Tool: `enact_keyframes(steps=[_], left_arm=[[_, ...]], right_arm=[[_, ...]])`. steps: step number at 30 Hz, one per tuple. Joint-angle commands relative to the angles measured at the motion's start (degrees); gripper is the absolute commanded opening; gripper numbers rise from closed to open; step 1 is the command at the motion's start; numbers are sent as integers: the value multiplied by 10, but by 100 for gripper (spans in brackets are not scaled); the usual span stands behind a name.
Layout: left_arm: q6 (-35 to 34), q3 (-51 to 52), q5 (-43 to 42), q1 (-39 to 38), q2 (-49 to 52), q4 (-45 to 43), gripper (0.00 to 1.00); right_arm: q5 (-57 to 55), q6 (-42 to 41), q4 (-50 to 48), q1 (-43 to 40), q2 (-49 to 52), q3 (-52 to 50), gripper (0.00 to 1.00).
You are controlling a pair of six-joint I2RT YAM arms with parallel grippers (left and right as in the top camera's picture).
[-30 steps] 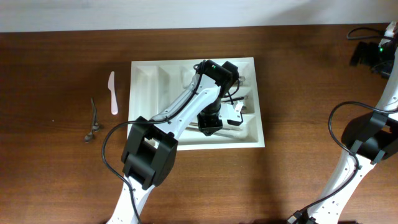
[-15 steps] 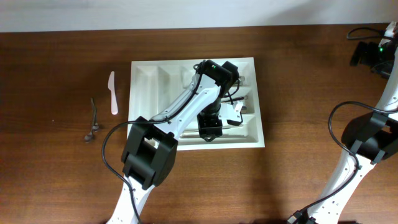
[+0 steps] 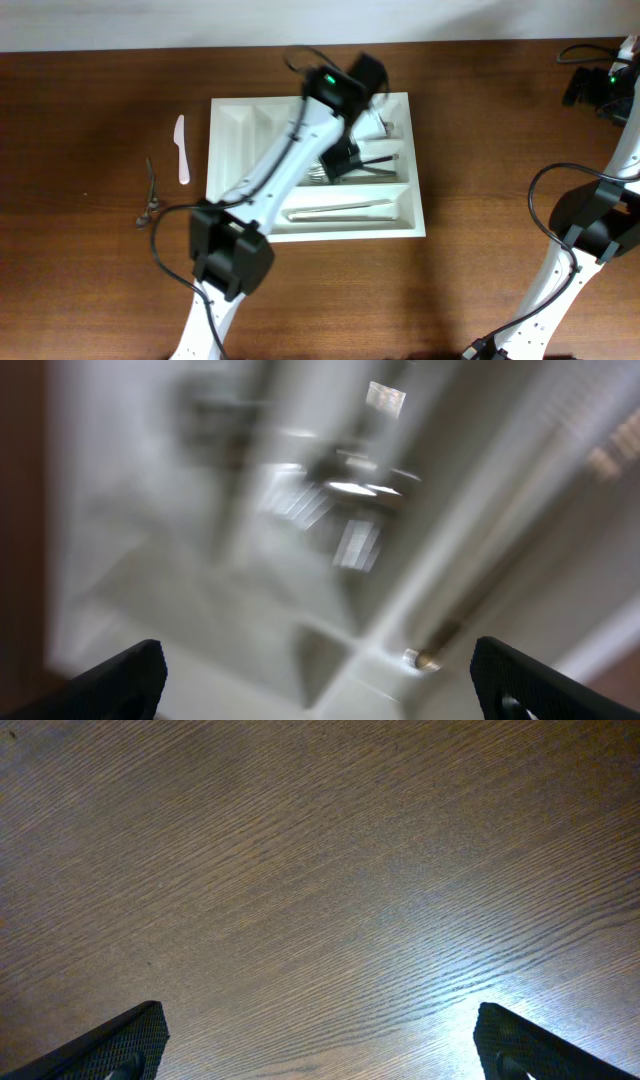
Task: Pack container
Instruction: 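Open the left gripper and withdraw it left, then move the left gripper over the white plastic knife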
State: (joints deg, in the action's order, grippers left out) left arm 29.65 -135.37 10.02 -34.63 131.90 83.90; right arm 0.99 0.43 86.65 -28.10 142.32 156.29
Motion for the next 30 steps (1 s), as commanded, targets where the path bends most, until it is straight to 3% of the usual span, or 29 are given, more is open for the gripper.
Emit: enact_keyframes(steps=[1,3,5,8,16,21,26,30], left_arm=[[-177,-74,34,87,-14,23,99],[-255,-96,33,145,-14,50,99],[-291,-101,26,196,-14,76,99],[-303,-101,-36,296,-14,111,99],[-337,-101,-160,427,-14,112,99],[-329,-101,-191,452,-14,104,99],[-328,-86,-79,438,-14,76,99],[-278,-46,-141,430,-13,40,99]], right_arm=[[1,-1,-1,-4,-22,-3,99],[1,-1,-1,-4,-22,-3,99],[1,-1,-1,-4,-22,-3,98],[1,-1,-1,-4,-22,-3,99],[1,-1,-1,-4,-22,-3,99],[1,-1,-1,-4,-22,-3,99],[1,-1,-1,-4,-22,-3,98],[1,-1,-1,-4,-22,-3,99]])
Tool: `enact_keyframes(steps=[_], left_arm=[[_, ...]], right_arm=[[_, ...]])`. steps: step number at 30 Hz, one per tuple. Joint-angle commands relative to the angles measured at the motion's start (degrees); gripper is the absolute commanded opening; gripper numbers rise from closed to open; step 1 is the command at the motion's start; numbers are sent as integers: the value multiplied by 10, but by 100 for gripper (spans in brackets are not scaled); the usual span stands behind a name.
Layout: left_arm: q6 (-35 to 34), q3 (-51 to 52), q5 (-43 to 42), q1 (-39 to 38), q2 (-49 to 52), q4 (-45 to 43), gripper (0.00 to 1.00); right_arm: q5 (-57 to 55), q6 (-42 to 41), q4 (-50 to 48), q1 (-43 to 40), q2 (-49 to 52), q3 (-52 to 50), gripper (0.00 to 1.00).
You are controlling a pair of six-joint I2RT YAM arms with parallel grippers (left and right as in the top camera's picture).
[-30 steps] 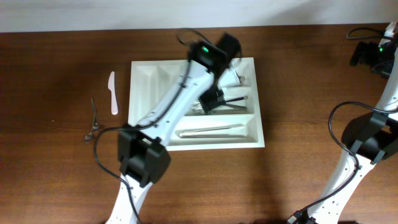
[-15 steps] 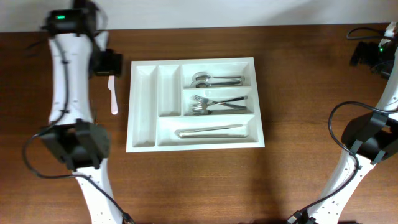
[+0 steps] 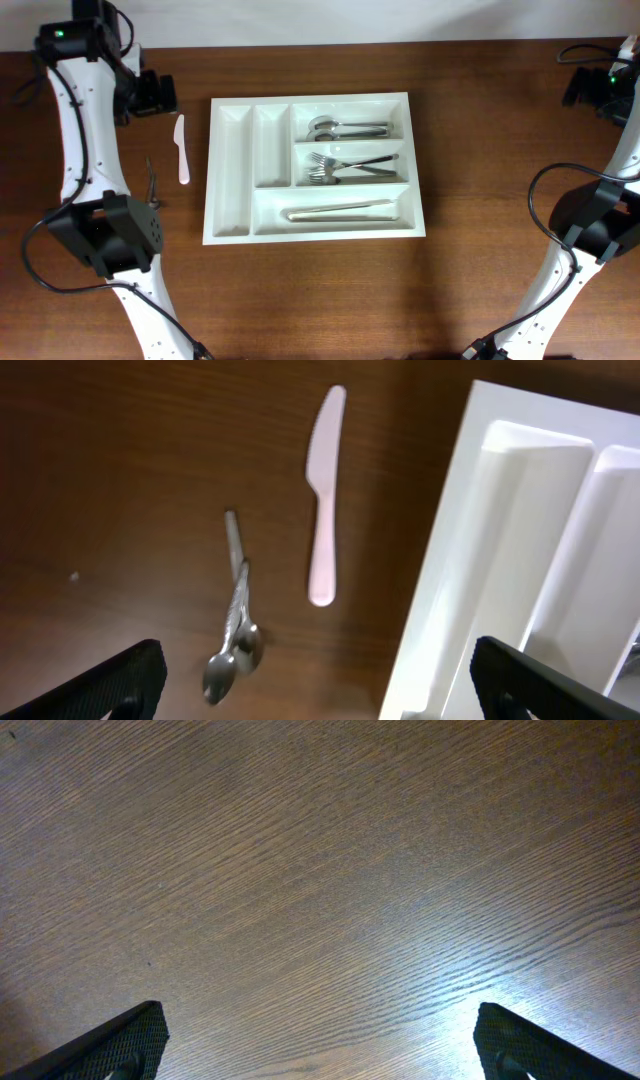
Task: Pack container
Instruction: 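Move the left gripper over the white plastic knife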
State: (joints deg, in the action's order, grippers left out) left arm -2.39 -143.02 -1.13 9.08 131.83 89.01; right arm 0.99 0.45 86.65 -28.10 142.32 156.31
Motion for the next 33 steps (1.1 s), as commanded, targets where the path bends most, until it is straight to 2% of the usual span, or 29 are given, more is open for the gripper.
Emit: enact_keyframes(steps=[1,8,18,28,33], left_arm=[[56,43,-42,-8,-12,-16,99],[54,113,-41,-7,-12,-71,99],[0,119,-40,-8,-12,-56,99],[-2,174,-37,5,-10,-70,99],[-2,219,-40,-2,-9,-111,99]], right_arm=[[1,-1,-1,-4,-22,-3,99],[1,-1,-1,-4,-22,-3,99],[1,-1,-1,-4,-22,-3,99],[1,-1,-1,-4,-22,-3,99],[1,-1,-1,-4,-22,-3,99]])
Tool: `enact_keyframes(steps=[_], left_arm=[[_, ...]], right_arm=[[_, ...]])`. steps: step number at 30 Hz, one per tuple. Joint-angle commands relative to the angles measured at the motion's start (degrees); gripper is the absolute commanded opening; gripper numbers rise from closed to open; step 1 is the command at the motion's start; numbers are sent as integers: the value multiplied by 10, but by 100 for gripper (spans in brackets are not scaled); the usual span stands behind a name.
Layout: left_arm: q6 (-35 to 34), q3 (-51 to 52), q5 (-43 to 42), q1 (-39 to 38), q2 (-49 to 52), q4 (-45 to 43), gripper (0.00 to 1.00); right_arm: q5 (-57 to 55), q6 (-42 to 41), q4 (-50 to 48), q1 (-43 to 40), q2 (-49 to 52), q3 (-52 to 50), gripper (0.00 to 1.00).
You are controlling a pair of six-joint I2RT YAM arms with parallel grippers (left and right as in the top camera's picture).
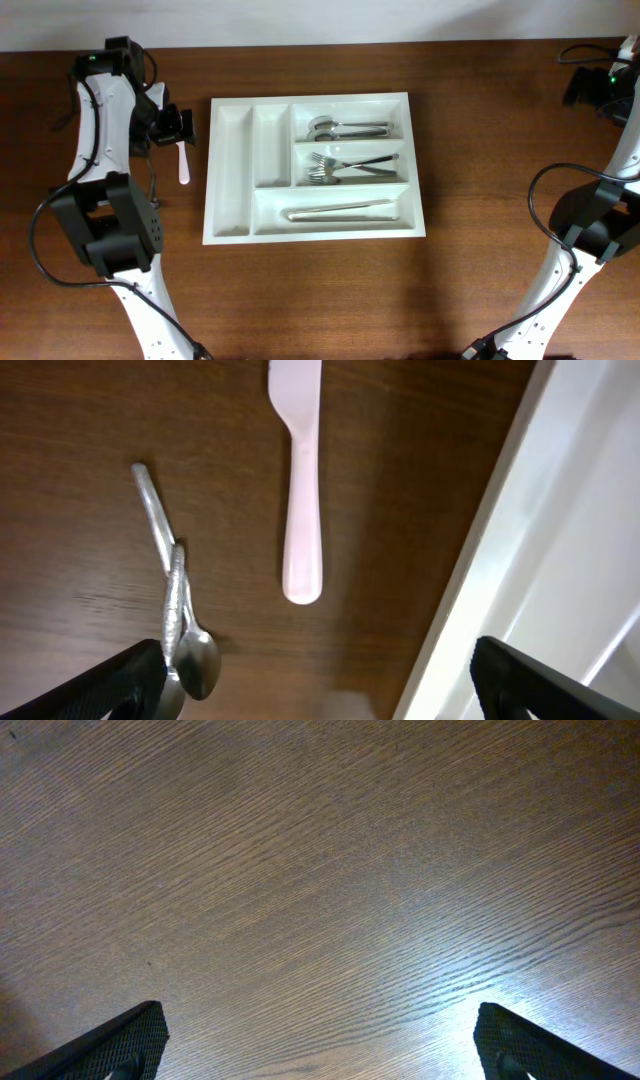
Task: Pack container
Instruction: 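Move the left gripper over the white plastic knife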
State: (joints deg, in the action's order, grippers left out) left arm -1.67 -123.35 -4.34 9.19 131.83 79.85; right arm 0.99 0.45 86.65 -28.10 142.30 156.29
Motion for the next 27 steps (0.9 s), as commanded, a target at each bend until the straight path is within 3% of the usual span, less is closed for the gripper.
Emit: enact_keyframes(steps=[1,14,27], left_arm=[[-9,27,-8,-5,-9,-24,99],[-33,117,-4,-13,-9,-89,99],[-33,119,-2,-10,-9,-130,99]], right_arm=[[1,-1,-1,-4,-22,-3,99],[1,-1,-1,-4,-22,-3,99],[1,-1,-1,-4,-22,-3,99]])
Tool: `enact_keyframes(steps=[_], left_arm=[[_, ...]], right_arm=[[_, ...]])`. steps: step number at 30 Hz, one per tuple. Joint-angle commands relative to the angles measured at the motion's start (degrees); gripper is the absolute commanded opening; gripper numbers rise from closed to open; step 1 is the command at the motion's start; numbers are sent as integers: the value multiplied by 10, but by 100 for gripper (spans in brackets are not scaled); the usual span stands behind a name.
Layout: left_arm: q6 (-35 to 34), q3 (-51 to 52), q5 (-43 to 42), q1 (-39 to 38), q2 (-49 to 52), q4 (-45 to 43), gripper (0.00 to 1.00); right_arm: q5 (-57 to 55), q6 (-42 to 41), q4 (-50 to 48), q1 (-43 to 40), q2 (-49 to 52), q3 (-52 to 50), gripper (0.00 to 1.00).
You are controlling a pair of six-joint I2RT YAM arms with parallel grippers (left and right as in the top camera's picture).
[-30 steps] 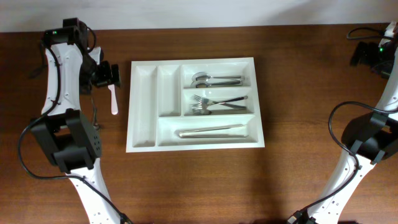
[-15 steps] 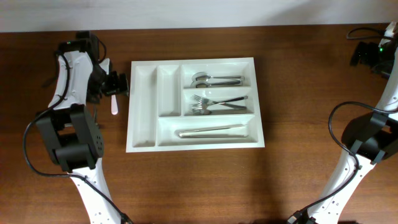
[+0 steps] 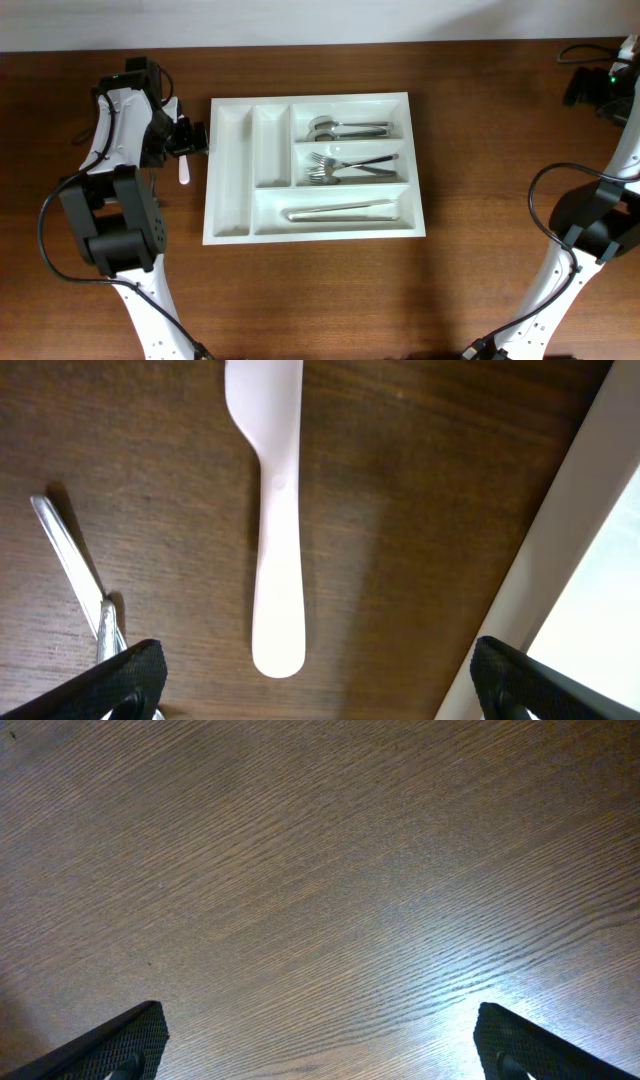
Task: Pack container
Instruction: 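Move the left gripper over the white plastic knife, then lower the left gripper onto the knife handle and close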
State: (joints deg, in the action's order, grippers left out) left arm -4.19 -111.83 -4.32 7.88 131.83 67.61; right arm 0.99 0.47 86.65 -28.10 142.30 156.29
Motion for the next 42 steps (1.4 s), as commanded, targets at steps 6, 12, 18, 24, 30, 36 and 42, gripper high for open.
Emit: enact_keyframes(steps=[6,12,18,24,30,36,42], left_arm=[[-12,4,-2,6,-9,-40,100],[26,4,3,16,-7,-53,100],[38,4,13,24,4,-61,98],[33,4,6,23,25,-57,97],[34,4,6,23,26,-57,97],[58,4,-8,23,26,-66,93],[66,4,-6,23,28,-68,93]], right_arm=[[1,-1,-1,-4,-22,-3,98],[1,-1,-1,-4,-22,-3,99],[1,-1,-1,-4,-22,-3,99],[1,-1,-1,-4,-22,-3,99],[1,-1,-1,-4,-22,-3,98],[1,-1,-1,-4,-22,-3,99],[1,-1,-1,-4,-22,-3,99]])
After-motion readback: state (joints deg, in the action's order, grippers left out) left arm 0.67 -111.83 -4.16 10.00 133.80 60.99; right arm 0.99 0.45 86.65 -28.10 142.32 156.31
